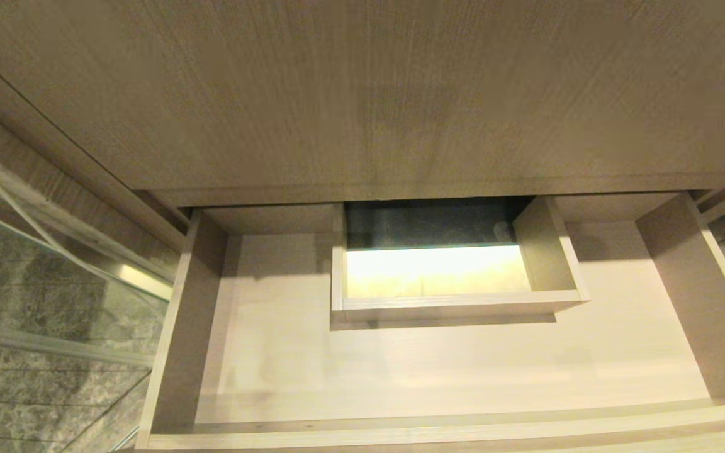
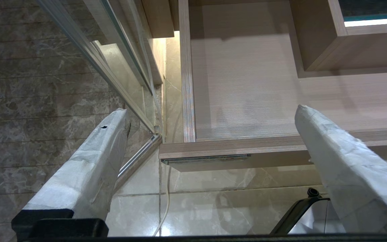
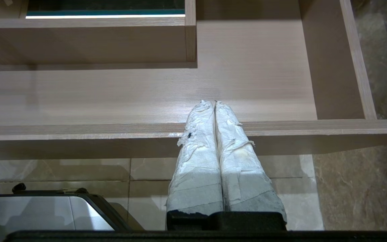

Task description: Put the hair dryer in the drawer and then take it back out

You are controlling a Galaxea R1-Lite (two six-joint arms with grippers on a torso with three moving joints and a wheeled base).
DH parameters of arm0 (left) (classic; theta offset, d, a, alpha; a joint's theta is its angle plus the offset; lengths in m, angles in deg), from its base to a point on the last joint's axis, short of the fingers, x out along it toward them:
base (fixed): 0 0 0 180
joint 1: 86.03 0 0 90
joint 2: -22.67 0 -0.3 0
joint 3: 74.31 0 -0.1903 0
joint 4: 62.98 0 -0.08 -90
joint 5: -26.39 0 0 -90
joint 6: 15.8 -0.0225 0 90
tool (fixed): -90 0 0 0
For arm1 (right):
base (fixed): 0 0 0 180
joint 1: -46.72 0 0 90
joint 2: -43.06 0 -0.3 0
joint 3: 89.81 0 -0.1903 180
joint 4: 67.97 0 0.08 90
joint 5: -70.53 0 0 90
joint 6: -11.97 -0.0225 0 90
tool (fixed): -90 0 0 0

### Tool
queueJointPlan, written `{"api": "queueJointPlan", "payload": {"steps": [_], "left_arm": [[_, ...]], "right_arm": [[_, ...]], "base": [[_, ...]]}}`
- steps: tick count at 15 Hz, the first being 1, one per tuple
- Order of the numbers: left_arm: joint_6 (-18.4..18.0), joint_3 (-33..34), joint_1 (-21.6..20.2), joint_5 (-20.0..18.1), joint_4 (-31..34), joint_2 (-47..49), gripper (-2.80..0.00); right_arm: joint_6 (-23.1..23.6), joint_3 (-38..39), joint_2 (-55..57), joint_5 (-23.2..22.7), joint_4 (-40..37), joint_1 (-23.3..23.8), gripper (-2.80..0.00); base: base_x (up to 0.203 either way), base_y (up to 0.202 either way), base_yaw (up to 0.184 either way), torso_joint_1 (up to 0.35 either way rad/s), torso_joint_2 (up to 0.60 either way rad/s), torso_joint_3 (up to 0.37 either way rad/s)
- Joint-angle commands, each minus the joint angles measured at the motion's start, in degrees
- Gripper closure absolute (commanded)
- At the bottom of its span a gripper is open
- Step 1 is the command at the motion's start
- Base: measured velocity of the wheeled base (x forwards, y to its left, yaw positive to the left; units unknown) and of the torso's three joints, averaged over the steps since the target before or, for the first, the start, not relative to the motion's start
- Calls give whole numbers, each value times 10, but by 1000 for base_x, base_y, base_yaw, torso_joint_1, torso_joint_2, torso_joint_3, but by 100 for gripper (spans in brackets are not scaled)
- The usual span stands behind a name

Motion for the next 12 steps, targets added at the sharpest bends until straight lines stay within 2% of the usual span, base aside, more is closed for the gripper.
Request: {"api": "queueJointPlan", "payload": {"steps": [1, 10, 12], "left_arm": [[0, 0, 0, 0, 0, 0, -280], [1, 0, 0, 1, 0, 0, -280], [1, 0, 0, 1, -1, 0, -280]], "right_arm": [[1, 0, 1, -1, 0, 0, 0], [2, 0, 1, -1, 0, 0, 0], [1, 0, 1, -1, 0, 0, 0]], "base": [[0, 0, 0, 0, 0, 0], [0, 0, 0, 1, -4, -3], [0, 0, 0, 80, -271, -163]]}}
